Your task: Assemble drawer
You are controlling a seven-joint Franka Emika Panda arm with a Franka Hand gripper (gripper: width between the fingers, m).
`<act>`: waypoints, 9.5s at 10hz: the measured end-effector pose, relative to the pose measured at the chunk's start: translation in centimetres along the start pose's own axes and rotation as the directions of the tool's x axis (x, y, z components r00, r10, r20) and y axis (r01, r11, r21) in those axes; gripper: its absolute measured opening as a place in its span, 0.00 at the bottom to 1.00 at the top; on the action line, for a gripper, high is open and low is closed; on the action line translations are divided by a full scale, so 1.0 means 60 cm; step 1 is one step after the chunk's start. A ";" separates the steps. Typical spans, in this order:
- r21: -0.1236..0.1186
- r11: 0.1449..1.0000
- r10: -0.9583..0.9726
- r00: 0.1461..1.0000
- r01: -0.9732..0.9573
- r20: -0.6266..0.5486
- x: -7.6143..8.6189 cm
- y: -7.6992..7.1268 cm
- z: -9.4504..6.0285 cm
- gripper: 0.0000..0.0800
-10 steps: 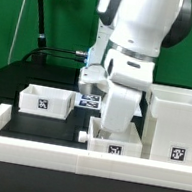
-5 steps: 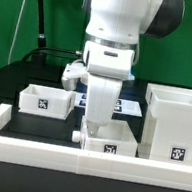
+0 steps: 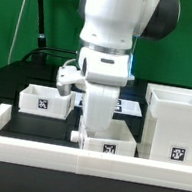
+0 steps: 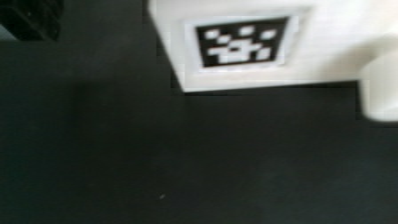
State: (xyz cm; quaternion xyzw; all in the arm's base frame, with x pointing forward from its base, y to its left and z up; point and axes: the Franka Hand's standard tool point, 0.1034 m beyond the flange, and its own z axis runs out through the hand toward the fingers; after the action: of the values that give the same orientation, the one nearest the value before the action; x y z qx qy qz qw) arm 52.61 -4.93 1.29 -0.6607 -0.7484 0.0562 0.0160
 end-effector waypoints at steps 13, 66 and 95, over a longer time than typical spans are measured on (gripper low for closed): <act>0.042 0.999 -0.026 1.000 0.027 -0.010 -0.003 -0.014 0.009 0.30; -0.031 0.994 0.108 0.994 -0.108 -0.010 0.049 0.013 -0.017 0.06; -0.091 0.987 0.130 0.991 -0.133 -0.038 0.088 0.027 0.000 0.06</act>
Offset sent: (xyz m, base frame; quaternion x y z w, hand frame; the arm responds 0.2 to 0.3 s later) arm 0.0000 0.0000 0.0000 0.0000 0.0000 0.0000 1.0000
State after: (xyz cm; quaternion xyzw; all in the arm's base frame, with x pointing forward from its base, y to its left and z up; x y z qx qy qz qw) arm 53.54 0.49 0.87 -0.7094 -0.7046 0.0118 -0.0068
